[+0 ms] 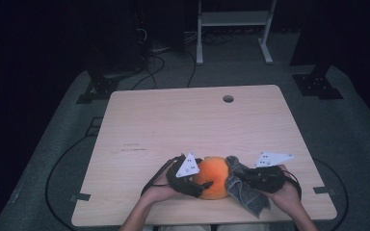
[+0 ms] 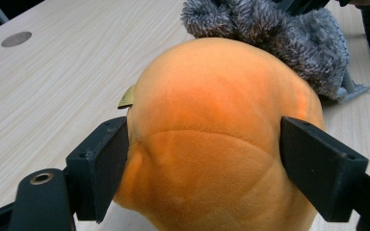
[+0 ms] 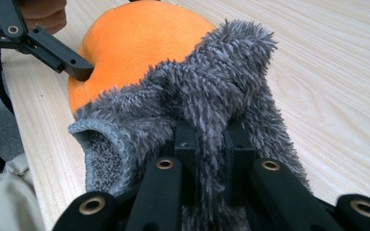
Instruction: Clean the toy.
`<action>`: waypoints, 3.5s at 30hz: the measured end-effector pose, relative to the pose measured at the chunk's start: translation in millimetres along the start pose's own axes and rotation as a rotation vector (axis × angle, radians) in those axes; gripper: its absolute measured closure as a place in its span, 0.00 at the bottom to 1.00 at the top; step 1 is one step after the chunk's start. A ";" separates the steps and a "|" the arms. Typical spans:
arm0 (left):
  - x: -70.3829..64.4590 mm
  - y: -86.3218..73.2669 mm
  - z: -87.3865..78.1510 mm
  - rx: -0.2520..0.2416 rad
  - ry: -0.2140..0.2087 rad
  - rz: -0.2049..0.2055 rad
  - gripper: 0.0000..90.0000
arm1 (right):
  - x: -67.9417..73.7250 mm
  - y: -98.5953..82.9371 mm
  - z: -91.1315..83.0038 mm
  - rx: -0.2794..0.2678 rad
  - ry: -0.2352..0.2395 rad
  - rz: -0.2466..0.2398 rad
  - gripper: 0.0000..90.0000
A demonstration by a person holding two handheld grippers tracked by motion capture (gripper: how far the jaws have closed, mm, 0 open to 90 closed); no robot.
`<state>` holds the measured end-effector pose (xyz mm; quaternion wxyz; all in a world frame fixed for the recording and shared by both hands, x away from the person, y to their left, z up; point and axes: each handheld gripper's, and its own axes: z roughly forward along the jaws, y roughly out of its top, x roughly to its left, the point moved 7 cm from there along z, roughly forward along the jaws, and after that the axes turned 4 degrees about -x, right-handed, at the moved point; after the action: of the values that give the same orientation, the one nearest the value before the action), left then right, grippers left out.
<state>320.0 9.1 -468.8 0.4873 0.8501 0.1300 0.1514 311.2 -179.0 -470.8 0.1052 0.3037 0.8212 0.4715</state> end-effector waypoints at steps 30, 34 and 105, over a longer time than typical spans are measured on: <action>-8.0 1.3 -2.5 0.008 -0.047 0.039 0.26 | -12.2 0.8 -5.8 -0.019 0.020 0.057 0.87; -8.7 4.8 -5.7 0.004 -0.065 0.045 0.24 | 4.8 14.6 -4.5 -0.052 0.035 -0.002 0.87; -15.6 6.1 10.9 -0.033 -0.052 -0.019 0.26 | -36.4 -1.8 -9.1 -0.126 -0.083 0.209 0.88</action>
<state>310.3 -8.2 -470.8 0.5058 0.8444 0.1227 0.1270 335.1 -207.9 -471.6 0.1080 0.3997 0.7488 0.5176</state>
